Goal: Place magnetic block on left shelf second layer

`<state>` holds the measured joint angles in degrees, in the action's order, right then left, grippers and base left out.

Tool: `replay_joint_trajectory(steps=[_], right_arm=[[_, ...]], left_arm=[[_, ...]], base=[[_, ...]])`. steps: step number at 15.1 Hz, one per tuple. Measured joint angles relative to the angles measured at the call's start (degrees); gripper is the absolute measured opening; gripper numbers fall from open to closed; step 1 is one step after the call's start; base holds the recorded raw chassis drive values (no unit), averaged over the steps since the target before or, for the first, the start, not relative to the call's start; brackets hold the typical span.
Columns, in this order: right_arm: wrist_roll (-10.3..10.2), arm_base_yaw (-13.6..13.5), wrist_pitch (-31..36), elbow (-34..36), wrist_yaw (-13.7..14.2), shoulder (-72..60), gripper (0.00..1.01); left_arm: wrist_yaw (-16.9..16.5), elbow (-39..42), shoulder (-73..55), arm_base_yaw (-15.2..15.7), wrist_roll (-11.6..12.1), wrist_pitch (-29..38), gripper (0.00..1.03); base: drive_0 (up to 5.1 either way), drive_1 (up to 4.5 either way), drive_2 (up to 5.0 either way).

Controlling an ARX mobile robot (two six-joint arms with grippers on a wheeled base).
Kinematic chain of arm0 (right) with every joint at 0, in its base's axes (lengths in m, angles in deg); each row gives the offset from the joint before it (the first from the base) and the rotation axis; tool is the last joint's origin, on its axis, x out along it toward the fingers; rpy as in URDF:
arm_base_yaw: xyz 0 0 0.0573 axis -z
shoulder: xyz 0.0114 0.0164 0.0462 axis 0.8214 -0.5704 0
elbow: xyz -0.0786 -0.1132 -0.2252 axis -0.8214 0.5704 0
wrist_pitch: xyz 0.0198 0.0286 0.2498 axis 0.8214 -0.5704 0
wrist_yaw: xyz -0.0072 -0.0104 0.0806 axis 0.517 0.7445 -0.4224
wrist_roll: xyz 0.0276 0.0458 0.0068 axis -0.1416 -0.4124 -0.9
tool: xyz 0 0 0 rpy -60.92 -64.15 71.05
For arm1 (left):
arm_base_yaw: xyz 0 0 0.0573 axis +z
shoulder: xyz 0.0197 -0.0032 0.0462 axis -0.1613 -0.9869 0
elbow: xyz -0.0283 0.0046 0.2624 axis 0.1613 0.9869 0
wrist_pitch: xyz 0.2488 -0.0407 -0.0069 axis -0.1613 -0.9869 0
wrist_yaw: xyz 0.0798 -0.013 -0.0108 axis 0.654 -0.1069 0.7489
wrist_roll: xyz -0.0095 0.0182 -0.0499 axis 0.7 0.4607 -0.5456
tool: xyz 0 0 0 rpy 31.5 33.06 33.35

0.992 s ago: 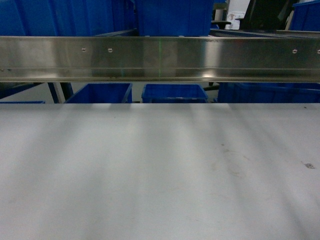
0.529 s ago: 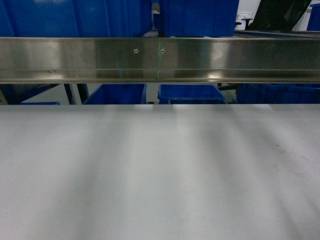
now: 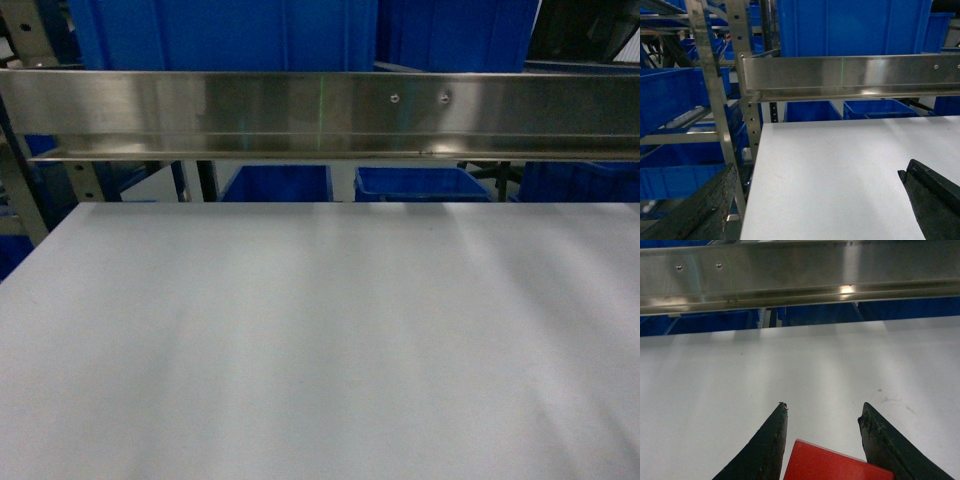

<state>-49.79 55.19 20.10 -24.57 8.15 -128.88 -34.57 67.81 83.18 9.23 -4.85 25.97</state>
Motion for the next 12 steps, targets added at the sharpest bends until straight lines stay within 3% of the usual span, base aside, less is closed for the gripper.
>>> replay_joint_trajectory(steps=[12], right_arm=[[0.0, 0.0, -0.1, 0.0, 0.0, 0.0, 0.39]], left_arm=[[0.0, 0.0, 0.0, 0.0, 0.0, 0.0, 0.98]], base=[[-4.9, 1.30, 3.4]])
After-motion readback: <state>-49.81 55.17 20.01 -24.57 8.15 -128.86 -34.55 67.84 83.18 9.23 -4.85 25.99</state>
